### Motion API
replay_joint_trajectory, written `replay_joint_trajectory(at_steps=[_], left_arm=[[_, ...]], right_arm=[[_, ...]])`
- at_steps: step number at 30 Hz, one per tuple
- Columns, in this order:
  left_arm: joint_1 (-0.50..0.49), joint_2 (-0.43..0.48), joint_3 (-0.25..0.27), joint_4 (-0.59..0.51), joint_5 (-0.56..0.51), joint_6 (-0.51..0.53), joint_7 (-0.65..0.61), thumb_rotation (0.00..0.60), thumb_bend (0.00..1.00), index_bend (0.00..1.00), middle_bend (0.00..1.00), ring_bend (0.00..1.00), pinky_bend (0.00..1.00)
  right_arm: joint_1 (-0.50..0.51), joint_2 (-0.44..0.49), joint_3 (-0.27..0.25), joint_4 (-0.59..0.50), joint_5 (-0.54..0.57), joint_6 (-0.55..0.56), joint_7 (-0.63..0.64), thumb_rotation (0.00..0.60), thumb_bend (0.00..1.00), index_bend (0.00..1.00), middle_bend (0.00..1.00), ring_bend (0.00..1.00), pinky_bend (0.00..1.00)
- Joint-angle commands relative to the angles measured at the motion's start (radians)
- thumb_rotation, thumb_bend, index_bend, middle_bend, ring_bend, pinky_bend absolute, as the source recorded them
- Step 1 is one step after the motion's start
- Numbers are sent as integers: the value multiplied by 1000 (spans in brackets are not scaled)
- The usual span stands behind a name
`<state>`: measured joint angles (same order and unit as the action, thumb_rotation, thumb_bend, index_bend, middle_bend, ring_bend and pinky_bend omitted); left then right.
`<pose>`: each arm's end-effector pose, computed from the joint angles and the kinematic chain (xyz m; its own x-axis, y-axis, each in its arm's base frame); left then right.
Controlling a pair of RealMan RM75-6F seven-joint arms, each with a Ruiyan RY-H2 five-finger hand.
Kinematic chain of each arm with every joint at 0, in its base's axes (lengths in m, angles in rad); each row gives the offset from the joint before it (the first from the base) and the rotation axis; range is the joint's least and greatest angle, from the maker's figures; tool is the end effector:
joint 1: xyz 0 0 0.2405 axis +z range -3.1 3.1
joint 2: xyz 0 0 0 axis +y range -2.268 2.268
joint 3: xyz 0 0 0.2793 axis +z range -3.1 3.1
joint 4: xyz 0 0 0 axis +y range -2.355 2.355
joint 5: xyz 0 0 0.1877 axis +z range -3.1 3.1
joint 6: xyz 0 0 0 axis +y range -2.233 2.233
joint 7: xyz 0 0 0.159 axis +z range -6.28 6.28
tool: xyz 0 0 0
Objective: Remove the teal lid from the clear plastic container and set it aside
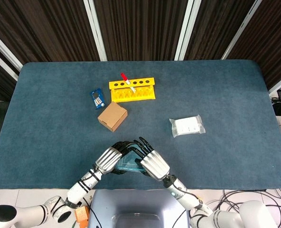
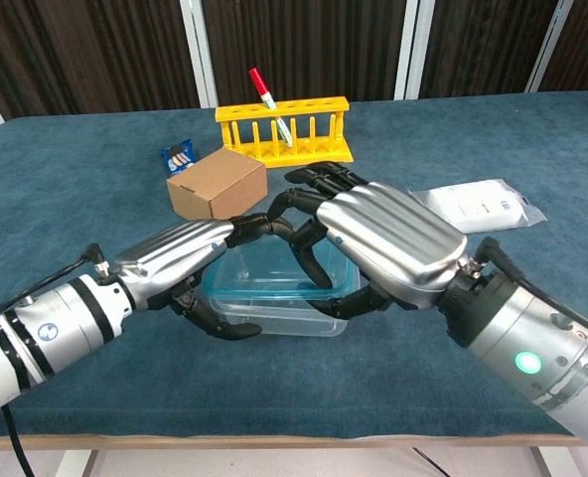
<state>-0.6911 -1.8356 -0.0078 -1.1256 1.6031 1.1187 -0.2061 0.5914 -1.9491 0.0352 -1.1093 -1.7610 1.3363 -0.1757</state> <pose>-0.1477 0.3101 -0.0853 0.2487 0.3486 0.9037 0.8072 -0.5902 0.0055 -0.1196 -0.2722 -0.0839 0.3337 0.0258 0.9423 -0.6695 -0.6972 0.2562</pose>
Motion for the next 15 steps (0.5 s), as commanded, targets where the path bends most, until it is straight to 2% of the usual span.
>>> replay_joint_trajectory(at_steps=[1, 8, 15], left_arm=[[3, 2, 0, 4, 11, 18, -18, 600, 313, 100, 141, 43, 147], [13, 31, -19, -28, -7, 35, -22, 600, 309, 1, 10, 0, 80], [16, 74, -29, -62, -31, 19, -41, 600, 306, 0, 0, 0, 57]], right_arm=[[0, 7, -4, -1, -9, 11, -5, 600, 477, 812, 232, 54, 0], [-5, 35, -13, -33, -28, 42, -12, 600, 477, 812, 232, 53, 0], [-10, 68, -14, -62, -29, 53, -5, 600, 477, 812, 232, 54, 0]])
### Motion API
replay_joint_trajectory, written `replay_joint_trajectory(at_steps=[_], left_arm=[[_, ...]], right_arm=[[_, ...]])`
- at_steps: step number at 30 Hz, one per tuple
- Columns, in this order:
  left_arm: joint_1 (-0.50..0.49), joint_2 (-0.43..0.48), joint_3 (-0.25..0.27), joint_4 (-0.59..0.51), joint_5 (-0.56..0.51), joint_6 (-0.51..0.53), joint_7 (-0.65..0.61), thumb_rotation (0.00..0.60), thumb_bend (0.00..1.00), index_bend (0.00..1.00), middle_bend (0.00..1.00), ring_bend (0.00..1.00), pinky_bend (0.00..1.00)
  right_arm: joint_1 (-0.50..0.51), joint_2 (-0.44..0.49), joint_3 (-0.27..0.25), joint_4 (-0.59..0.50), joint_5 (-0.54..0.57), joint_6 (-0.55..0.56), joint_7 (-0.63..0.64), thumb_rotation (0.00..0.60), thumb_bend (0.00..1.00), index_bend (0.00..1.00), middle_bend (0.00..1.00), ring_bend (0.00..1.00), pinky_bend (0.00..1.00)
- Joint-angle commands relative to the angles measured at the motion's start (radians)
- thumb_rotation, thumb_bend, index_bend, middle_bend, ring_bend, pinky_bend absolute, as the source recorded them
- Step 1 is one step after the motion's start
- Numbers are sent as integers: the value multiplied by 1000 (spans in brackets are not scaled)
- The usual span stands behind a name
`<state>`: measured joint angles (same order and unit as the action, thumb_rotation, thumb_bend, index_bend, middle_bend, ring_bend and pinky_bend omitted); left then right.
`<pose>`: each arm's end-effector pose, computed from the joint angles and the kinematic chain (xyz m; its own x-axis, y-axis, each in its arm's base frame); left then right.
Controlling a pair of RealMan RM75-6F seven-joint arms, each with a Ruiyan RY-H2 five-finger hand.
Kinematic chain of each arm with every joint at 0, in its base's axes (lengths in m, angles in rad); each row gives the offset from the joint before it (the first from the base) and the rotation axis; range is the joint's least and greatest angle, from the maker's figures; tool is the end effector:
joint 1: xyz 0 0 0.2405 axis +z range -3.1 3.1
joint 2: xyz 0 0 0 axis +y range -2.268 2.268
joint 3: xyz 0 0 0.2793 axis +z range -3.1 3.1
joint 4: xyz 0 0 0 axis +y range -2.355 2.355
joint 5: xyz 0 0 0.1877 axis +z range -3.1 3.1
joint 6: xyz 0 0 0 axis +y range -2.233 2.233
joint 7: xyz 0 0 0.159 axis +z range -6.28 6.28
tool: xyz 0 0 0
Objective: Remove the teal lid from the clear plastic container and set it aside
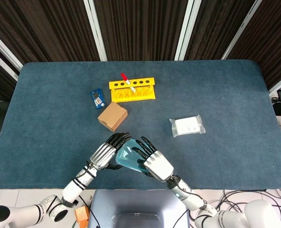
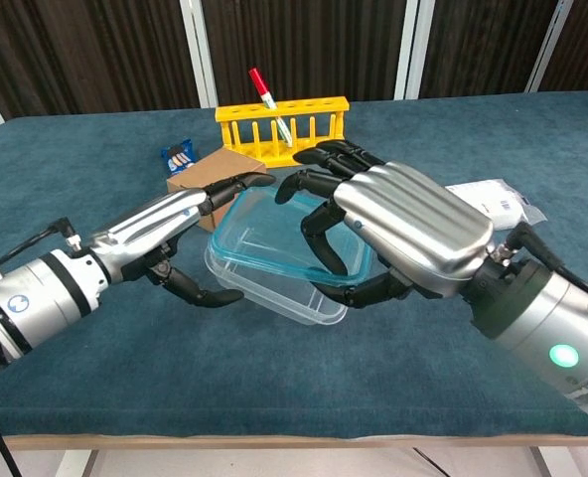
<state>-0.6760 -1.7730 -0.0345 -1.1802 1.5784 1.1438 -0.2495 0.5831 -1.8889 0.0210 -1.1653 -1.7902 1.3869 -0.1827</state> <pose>-0.1549 0.3200 -0.0598 0.1724 0.3381 0.9252 0.8383 -0.5436 0.0425 -0.1234 -0.2694 -0.0627 0.3153 0.0653 0.9467 -0.6510 -0.7110 0.2659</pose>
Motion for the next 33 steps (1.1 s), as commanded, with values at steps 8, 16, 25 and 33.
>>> replay_joint_trajectory(at_steps=[8, 16, 25, 33], left_arm=[[5, 64, -7, -46, -36, -37, 46, 600, 308, 0, 0, 0, 47], [23, 111, -25, -43, -66, -28, 50, 600, 308, 0, 0, 0, 47], [52, 184, -21, -75, -62, 7, 47, 600, 306, 0, 0, 0, 47], [74, 220, -7, -102, -47, 34, 58, 600, 306, 0, 0, 0, 47]], right_arm=[[-8, 54, 7, -47, 13, 8, 19, 600, 477, 812, 232, 54, 0], [-29, 155, 20, -97, 13, 56, 45, 600, 477, 811, 232, 54, 0], [-89, 270, 11, -17, 48, 97, 83, 600, 477, 790, 232, 54, 0], [-117, 255, -24, 131, 101, 19, 148, 600, 446, 423, 168, 28, 0]])
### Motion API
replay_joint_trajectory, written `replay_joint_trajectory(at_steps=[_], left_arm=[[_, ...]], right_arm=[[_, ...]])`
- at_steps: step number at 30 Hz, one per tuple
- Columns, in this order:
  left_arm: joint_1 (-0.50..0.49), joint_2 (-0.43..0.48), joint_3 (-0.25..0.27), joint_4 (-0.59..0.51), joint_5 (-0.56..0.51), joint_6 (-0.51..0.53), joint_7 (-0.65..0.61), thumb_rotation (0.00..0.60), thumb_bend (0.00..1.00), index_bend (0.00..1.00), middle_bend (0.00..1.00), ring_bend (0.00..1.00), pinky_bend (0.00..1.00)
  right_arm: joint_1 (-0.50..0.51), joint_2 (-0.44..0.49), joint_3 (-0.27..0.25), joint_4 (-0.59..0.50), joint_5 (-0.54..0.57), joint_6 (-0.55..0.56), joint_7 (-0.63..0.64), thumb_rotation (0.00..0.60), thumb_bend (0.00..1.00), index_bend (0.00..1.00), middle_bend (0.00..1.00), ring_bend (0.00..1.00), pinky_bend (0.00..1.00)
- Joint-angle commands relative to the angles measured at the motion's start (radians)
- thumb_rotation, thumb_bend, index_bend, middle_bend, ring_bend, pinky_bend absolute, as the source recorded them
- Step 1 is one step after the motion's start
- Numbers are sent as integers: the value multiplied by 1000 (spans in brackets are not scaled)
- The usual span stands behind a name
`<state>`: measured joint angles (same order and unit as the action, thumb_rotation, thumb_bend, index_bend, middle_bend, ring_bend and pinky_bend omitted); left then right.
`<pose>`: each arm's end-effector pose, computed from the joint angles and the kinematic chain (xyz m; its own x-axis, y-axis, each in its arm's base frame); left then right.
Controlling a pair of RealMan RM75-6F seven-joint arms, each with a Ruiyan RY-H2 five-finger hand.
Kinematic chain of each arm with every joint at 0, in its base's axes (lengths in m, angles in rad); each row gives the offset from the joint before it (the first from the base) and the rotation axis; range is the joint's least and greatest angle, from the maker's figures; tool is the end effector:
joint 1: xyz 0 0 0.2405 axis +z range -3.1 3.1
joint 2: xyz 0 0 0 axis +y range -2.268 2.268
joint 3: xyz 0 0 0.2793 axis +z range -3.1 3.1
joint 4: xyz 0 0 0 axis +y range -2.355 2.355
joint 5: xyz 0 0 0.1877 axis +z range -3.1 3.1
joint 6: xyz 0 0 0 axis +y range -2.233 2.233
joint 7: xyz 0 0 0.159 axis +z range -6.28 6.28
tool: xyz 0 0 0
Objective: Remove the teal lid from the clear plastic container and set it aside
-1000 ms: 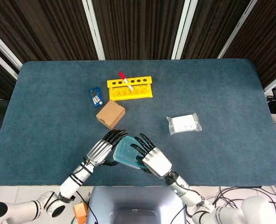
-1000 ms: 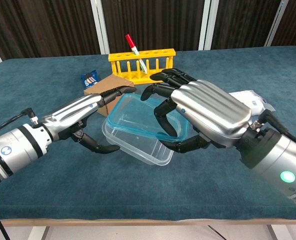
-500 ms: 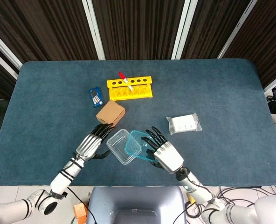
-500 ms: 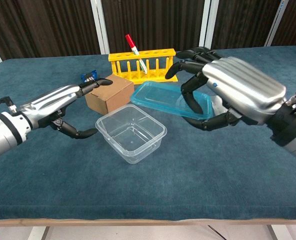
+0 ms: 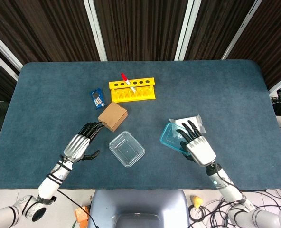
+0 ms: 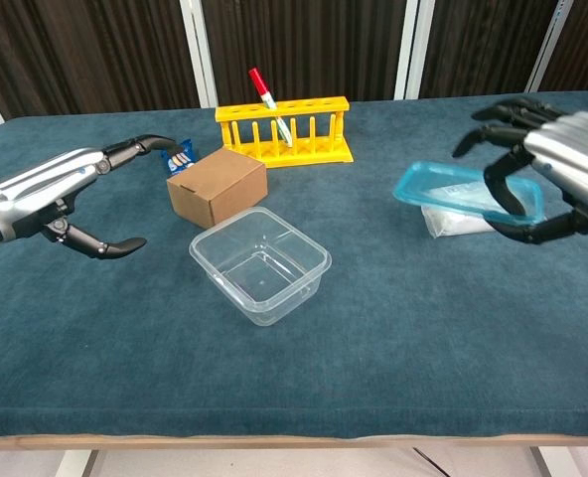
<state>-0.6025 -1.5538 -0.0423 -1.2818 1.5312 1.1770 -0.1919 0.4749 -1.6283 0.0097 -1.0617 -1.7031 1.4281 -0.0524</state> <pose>-0.2076 0.3328 0.0163 0.2504 0.2274 0.9411 0.8782 -0.4626 -0.1218 -0.2409 -0.3014 0.0277 0.4976 0.1144 0.8598 -0.7100 -0.5157 0.4795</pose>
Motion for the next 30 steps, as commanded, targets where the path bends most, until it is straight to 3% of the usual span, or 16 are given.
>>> replay_joint_trajectory(at_steps=[1, 3, 4, 8, 11, 17, 21, 24, 26, 30], left_arm=[[3, 2, 2, -1, 1, 2, 1, 600, 306, 0, 0, 0, 47], [16, 10, 12, -3, 5, 13, 8, 600, 306, 0, 0, 0, 46], [20, 14, 16, -7, 7, 16, 9, 600, 306, 0, 0, 0, 47], [30, 49, 31, -40, 9, 5, 37, 600, 305, 0, 0, 0, 40], [40, 87, 40, -78, 15, 10, 61, 600, 297, 0, 0, 0, 35], [70, 170, 72, -160, 26, 19, 83, 600, 295, 0, 0, 0, 36], [118, 277, 116, -255, 29, 44, 153, 600, 300, 0, 0, 0, 44], [179, 355, 148, -323, 14, 92, 252, 600, 307, 0, 0, 0, 50], [232, 391, 163, -360, -2, 147, 310, 600, 311, 0, 0, 0, 44], [333, 411, 175, -369, 3, 284, 358, 600, 328, 0, 0, 0, 33]], right_arm=[[-10, -8, -17, 37, 16, -30, 20, 600, 403, 301, 127, 17, 0], [-14, -17, -38, 47, 28, -80, 28, 600, 263, 57, 33, 0, 0], [-14, -13, -42, 38, 31, -94, 24, 600, 195, 1, 6, 0, 0], [-10, 56, -75, -73, 32, -167, -69, 600, 98, 0, 0, 0, 0], [-14, 144, -100, -220, 43, -216, -154, 600, 56, 0, 0, 0, 0], [-14, 321, -143, -491, 75, -294, -175, 600, 36, 0, 0, 0, 0], [-75, 468, -184, -635, 35, -188, -156, 600, 40, 0, 0, 0, 0], [-176, 571, -207, -712, 70, -67, -249, 600, 45, 0, 0, 0, 0], [-260, 588, -199, -723, 96, 55, -286, 600, 46, 0, 0, 0, 0], [-382, 555, -167, -643, 133, 229, -190, 600, 46, 0, 0, 0, 0]])
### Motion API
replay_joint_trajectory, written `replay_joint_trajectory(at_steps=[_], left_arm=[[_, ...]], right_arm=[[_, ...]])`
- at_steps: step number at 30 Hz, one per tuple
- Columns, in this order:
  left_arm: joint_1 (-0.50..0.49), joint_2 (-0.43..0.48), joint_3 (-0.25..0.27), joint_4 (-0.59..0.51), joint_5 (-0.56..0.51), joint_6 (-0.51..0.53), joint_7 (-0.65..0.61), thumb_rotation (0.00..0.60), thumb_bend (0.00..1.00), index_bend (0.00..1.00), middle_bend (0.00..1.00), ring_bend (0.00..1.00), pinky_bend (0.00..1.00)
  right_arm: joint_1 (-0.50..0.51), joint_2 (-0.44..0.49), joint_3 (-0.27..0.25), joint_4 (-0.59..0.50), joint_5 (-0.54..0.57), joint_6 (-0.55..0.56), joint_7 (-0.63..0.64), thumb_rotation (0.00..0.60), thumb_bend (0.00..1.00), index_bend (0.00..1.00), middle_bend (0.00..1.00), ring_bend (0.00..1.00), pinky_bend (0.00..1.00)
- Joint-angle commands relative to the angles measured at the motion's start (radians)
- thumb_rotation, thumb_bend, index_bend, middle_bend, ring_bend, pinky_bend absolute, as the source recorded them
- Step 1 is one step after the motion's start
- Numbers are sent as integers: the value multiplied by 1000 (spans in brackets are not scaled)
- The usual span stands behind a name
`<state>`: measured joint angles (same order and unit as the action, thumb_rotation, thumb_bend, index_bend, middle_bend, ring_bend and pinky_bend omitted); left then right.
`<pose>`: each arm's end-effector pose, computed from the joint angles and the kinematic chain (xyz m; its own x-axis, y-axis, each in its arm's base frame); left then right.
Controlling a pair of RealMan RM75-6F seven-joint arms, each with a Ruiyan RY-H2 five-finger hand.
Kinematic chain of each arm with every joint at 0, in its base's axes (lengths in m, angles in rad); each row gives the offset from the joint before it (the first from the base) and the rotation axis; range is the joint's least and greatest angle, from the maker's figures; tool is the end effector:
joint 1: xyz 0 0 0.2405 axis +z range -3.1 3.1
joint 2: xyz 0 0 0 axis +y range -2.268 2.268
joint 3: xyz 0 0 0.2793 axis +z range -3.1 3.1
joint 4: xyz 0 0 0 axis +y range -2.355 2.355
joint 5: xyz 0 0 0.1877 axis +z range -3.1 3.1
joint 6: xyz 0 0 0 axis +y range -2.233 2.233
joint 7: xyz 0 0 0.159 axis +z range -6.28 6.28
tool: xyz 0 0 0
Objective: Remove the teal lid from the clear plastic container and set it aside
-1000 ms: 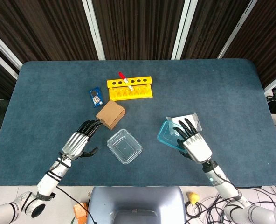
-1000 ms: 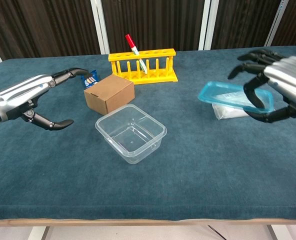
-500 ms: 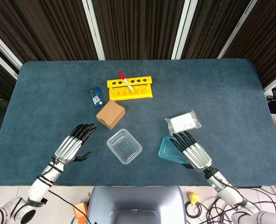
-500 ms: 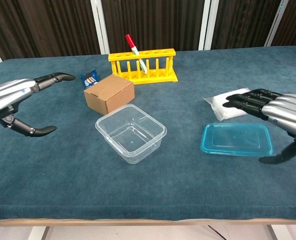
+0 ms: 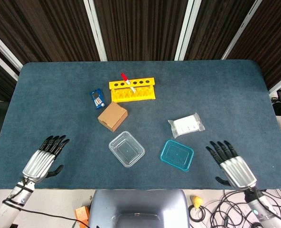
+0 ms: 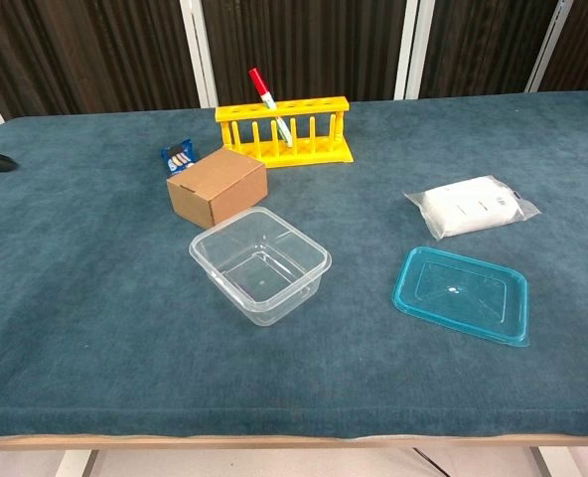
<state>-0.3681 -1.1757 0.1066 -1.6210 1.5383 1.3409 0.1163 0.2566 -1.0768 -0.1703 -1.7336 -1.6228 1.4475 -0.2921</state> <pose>-0.2742 0.2451 0.1249 0.5092 0.1595 0.8458 0.8364 -0.3235 -0.4425 -0.2758 -0.1973 0.1533 0.6211 -0.1143 0.7754 -0.7639 -0.3095 0.5663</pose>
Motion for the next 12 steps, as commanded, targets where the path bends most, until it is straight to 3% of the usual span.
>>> replay_joint_trajectory(at_steps=[1, 4, 12], left_arm=[[118, 32, 30, -23, 5, 146, 38, 600, 336, 0, 0, 0, 32], [168, 11, 36, 38, 37, 211, -29, 600, 359, 0, 0, 0, 30], [191, -9, 26, 59, 50, 194, -4, 600, 360, 0, 0, 0, 30]], right_arm=[[-177, -3, 21, 51, 58, 226, 64, 600, 46, 0, 0, 0, 0], [-193, -7, 44, 85, 84, 226, 110, 600, 46, 0, 0, 0, 0], [-185, -13, 74, 98, 90, 161, 105, 600, 46, 0, 0, 0, 0]])
